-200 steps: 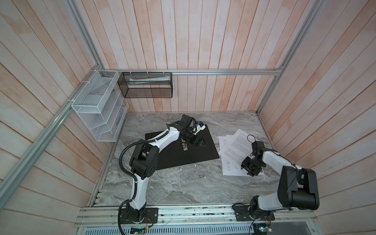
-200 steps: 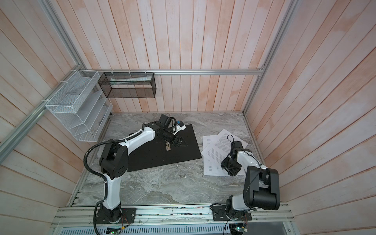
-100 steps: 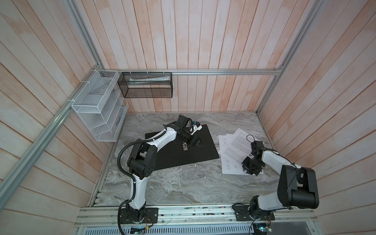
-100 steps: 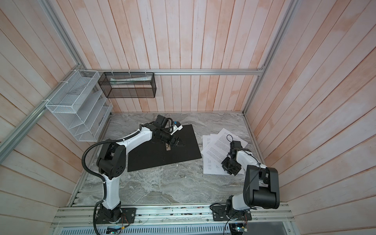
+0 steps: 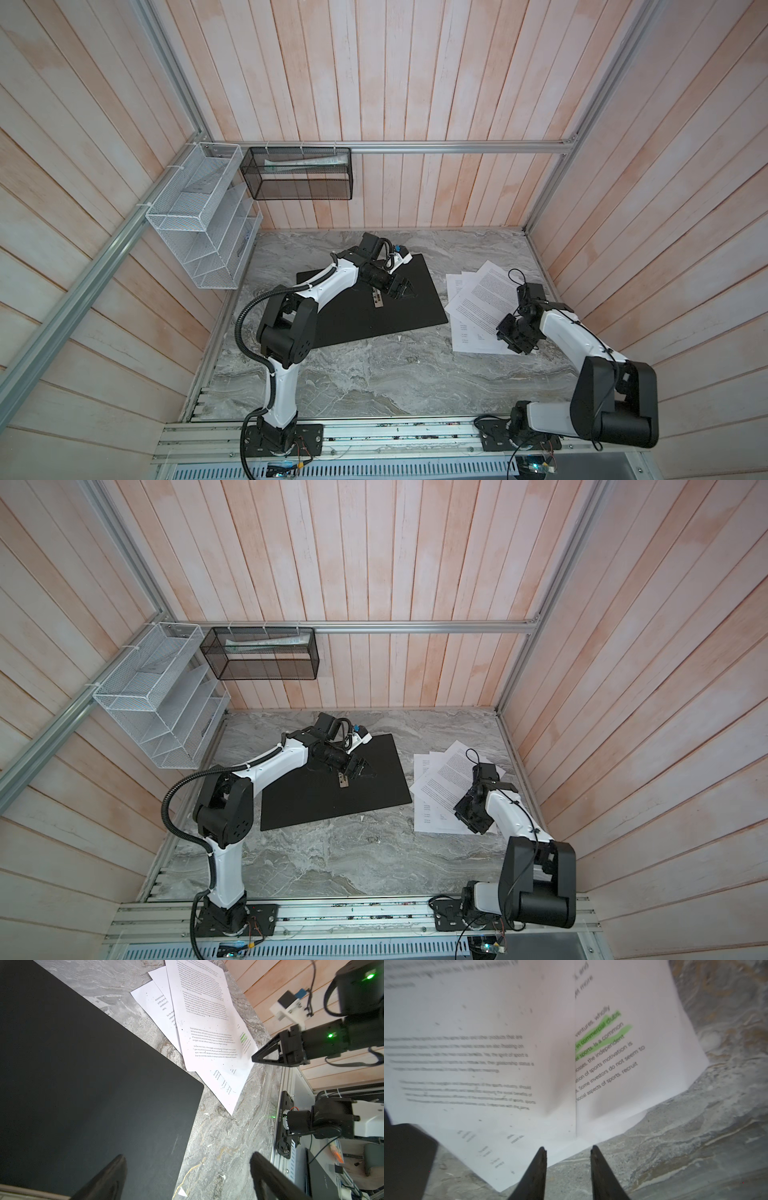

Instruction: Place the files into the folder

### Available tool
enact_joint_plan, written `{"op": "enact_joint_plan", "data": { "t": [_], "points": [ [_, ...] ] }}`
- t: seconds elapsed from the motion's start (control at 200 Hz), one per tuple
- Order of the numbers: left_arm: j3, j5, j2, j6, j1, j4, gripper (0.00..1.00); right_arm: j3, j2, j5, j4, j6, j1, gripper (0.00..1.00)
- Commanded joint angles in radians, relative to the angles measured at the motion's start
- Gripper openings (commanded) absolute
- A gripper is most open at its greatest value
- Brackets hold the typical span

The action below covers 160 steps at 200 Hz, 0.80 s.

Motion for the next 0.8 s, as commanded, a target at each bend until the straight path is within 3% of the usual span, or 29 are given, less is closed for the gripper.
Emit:
{"op": "enact_joint_plan", "data": {
  "t": [0.0, 0.3, 0.795],
  "points": [
    [0.001, 0.025, -0.031, 0.03, 0.005, -0.014, 0.95, 0.057, 0.028, -0.017, -0.025, 0.003, 0.003, 0.41],
    [0.016, 0.024, -0.022, 0.023, 0.005, -0.018, 0.94, 0.092, 0.222, -0.016, 0.009, -0.028, 0.013, 0.49],
    [0.0, 0.017, -0.025, 0.033, 0.006, -0.013, 0.94, 0.042, 0.277, 0.005, 0.036, -0.038, 0.013, 0.52]
  ]
}}
